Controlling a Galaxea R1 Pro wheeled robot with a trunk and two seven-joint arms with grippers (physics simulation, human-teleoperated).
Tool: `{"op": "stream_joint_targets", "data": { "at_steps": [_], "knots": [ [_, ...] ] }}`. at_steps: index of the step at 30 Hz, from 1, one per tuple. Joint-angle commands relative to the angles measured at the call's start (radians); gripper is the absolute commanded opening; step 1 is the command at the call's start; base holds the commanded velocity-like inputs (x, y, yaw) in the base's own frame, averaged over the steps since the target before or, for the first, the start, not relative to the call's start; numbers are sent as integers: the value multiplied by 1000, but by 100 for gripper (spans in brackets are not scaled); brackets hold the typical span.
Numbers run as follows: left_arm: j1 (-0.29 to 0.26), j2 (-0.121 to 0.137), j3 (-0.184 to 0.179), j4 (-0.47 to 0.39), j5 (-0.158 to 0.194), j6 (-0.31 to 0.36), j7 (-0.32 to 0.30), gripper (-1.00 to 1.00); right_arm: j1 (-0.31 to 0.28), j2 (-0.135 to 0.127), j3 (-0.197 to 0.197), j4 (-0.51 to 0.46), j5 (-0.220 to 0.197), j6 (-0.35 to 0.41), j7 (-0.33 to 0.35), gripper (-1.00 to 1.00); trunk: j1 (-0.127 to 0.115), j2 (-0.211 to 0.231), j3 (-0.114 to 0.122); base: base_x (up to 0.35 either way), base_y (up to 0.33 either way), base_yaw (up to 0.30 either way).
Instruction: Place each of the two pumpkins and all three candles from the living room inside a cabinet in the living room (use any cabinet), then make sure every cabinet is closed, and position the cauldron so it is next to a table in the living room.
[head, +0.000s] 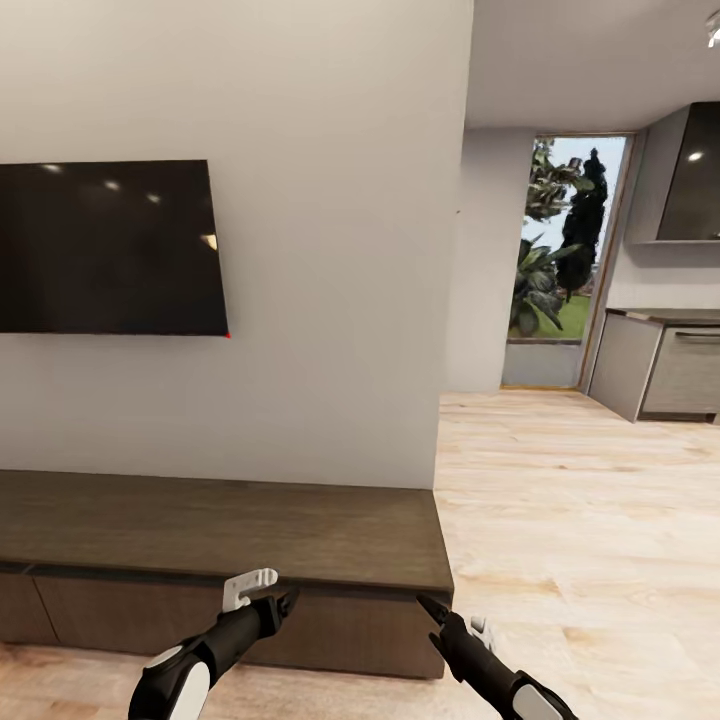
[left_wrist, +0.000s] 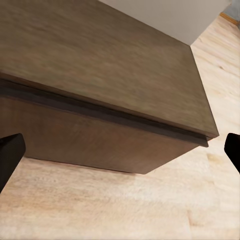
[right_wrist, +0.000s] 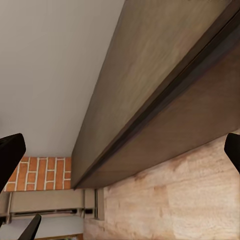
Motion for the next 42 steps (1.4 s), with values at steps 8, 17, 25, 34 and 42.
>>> {"op": "stream_joint_targets", "data": {
  "at_steps": [8,17,25,34,42],
  "knots": [
    [0,1,1,-4,6,6,-3,100,-1,-6,-8,0,-4,15,2,100,0,-1,-1,3,1,0],
    [0,1,1,-12,7,8,-4,100,-1,-14,-98,10,-25,68,-3,100,0,-1,-1,0,0,0],
    [0,0,0,-13,7,13,-4,100,0,-19,-149,4,-35,169,-4,100,-19,34,15,0,0,0],
    [0,0,0,-15,7,16,-4,100,-1,-19,-155,4,-38,178,-11,100,-35,62,27,0,0,0],
    [0,1,0,-19,7,14,-5,100,-1,-20,-159,5,-37,177,-11,100,-31,55,24,0,0,0]
  ]
}}
